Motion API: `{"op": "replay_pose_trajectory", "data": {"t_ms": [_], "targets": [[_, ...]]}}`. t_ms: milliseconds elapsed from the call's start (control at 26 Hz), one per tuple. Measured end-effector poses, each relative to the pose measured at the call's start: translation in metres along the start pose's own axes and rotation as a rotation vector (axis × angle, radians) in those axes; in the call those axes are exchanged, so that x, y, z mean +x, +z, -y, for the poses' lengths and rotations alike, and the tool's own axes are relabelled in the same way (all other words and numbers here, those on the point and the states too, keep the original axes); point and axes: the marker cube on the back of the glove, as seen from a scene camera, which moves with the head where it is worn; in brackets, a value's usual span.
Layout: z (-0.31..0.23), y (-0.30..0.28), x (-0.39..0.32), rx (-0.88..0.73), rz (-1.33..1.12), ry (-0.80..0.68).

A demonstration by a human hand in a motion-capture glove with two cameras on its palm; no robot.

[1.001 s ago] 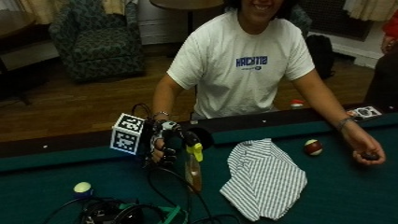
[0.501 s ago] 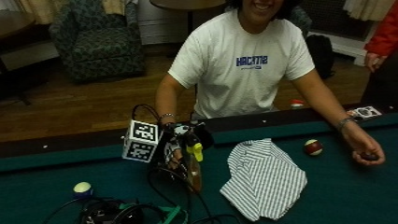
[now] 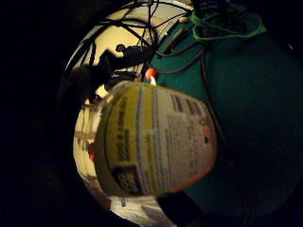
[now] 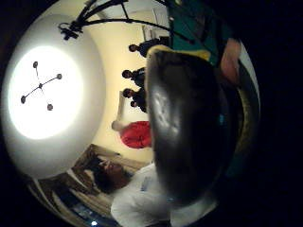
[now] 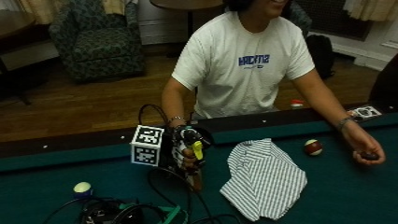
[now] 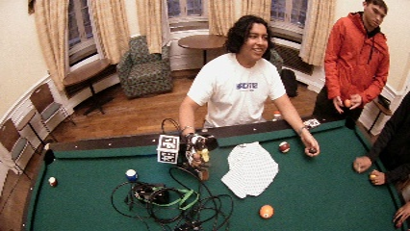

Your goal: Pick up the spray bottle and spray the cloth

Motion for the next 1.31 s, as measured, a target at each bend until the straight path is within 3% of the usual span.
{"op": "replay_pose_trajectory", "data": {"t_ms": [270,924,1310], "targets": [[-0.002,0.008,-0.003,0.166,-0.103,-0.053],[-0.026,0.011,-0.035,0.069,-0.104,-0.060],[-0.036,-0.024,-0.152,0.041,-0.197,-0.139]]}}
